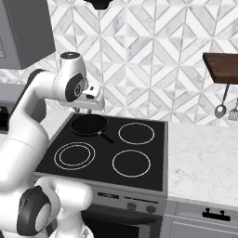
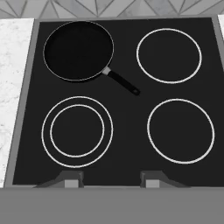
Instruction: Turn off the rear left burner of the stove.
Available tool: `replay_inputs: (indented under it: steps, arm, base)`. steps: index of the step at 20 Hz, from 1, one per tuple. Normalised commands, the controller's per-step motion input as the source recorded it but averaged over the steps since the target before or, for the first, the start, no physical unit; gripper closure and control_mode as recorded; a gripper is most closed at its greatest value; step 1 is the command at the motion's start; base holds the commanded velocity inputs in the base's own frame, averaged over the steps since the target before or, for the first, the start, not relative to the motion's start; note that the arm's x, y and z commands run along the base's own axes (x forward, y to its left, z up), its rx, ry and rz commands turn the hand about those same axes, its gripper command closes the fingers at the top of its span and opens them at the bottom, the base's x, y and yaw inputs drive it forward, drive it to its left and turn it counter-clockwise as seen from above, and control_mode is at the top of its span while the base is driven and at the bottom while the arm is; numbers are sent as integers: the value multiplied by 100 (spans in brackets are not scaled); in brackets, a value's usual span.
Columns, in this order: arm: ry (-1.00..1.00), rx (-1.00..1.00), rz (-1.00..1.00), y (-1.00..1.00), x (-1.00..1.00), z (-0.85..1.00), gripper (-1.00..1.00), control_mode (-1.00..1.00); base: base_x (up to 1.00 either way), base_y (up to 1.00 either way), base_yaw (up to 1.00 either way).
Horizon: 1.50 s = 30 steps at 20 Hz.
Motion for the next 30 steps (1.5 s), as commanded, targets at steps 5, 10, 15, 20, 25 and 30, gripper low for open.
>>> replay_inputs:
  steps: [5,10,15,20,25,30]
  arm:
    - [-1,0,0,0,0,0,-100,-100]
    - [0,0,0,0,-2,0,-100,-100]
    - [-2,-1,0,0,-38,-1,-100,-100]
    - [0,0,0,0,-6,0,-100,100]
    - [0,0,0,0,0,0,-100,100]
    - [0,0,0,0,0,0,-100,100]
  base:
    - [0,0,0]
    - [0,0,0]
    - [0,0,0]
    - [-15,-7,0]
    - [-8,-28,0]
    - [-4,-45,0]
